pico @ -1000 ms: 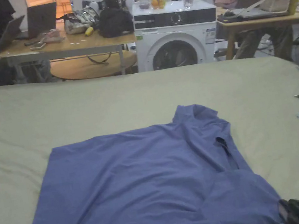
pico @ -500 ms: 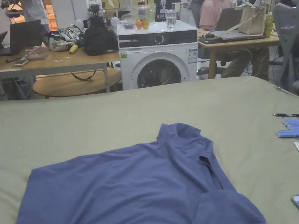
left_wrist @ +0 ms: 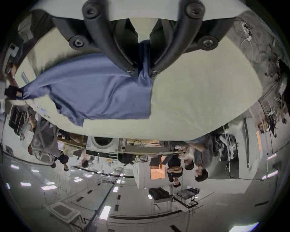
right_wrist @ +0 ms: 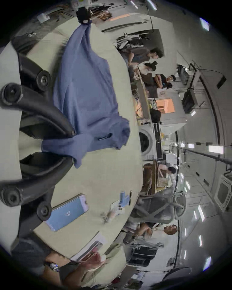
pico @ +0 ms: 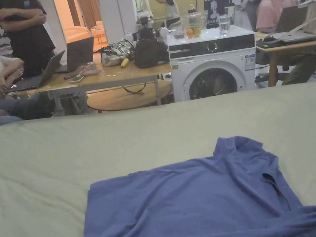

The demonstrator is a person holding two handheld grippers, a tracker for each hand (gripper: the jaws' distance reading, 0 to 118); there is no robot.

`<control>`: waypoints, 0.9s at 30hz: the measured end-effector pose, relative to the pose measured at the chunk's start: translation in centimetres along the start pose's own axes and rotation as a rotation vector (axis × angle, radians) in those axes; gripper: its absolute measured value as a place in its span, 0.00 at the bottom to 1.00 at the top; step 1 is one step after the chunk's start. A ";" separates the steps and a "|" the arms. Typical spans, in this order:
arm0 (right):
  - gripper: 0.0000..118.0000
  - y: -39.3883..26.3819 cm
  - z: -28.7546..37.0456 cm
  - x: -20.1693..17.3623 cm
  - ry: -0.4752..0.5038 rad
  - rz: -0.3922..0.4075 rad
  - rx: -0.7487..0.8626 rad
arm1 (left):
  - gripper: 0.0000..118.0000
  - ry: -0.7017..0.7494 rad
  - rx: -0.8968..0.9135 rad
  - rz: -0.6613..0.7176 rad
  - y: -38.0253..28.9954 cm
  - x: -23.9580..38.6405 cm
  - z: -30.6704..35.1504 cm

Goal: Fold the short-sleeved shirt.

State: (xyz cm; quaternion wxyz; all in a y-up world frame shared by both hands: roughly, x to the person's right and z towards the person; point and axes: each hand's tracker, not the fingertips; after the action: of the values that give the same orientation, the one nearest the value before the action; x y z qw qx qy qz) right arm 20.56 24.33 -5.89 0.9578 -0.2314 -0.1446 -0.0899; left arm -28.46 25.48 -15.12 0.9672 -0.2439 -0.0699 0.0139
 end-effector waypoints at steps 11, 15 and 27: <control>0.10 4.9 -19.9 -1.7 0.043 0.075 -0.201 | 0.06 -0.124 -0.232 0.071 3.9 -2.3 -18.3; 0.59 4.8 -20.4 -1.5 0.037 0.022 -0.141 | 0.71 -0.151 -0.193 0.094 3.5 -2.5 -19.0; 0.48 4.9 -9.9 -2.8 0.179 0.051 0.026 | 0.31 -0.227 0.104 -0.050 6.0 1.2 -6.9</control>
State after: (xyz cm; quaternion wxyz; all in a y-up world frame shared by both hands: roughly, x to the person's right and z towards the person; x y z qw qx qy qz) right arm 21.40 24.23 -17.28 0.9718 -0.2136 -0.0537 -0.0838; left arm -26.25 27.62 -23.82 0.9645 -0.1885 -0.1840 0.0210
